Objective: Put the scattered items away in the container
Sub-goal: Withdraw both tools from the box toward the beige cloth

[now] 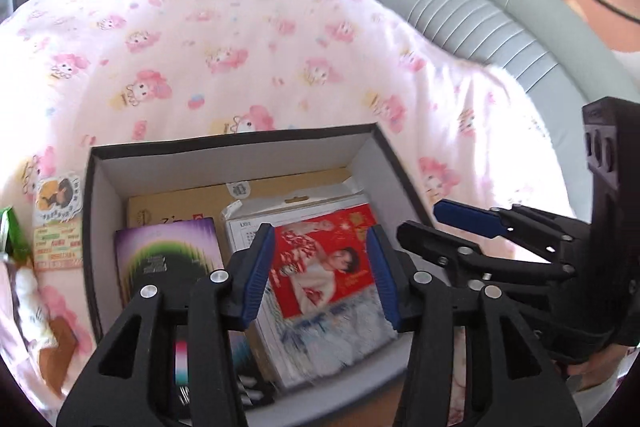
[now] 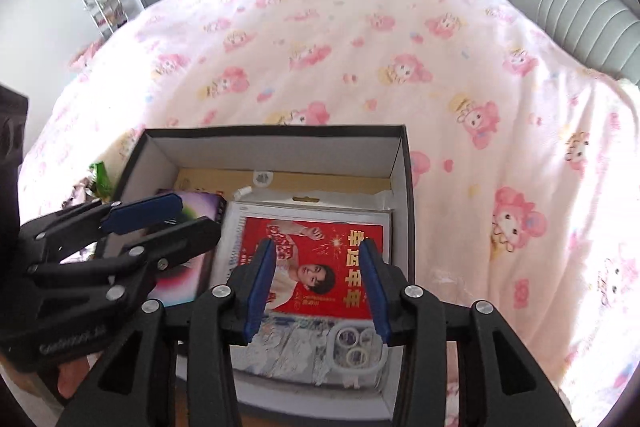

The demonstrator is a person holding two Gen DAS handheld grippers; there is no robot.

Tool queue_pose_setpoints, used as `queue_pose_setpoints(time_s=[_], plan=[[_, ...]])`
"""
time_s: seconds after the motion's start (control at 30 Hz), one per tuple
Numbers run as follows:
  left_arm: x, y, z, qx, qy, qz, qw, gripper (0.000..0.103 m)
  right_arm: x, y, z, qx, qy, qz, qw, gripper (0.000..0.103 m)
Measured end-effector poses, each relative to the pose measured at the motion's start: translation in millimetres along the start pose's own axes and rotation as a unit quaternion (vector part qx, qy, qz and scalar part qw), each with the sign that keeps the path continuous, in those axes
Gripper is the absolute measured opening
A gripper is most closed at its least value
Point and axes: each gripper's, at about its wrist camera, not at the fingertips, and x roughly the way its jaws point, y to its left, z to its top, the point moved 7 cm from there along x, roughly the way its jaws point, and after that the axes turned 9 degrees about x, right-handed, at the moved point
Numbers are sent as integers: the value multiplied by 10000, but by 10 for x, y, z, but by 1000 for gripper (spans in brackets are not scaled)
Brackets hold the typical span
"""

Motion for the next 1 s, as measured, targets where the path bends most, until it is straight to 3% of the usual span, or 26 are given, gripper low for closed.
queue_pose_setpoints(time_s=[0.3,0.6,0.83,1.0], plan=[[-980,101,-300,-130,-355,409,9985,49,-573,668,-264,-455,-372,391,9975,40],[-1484,812,-768,-823,-487,912,9912,49,-430,1726,-456,-1300,-115,1060,9858,40],[-1747,1655,-1169,-1715,-547,1265,9755,49,-12,2718,-581,-1968,444,1700,9646,40],[-1666,2323,-1562,-2428,-343,1612,9560,50,413,3138,-619,-1990,1087,1946,9543,40]])
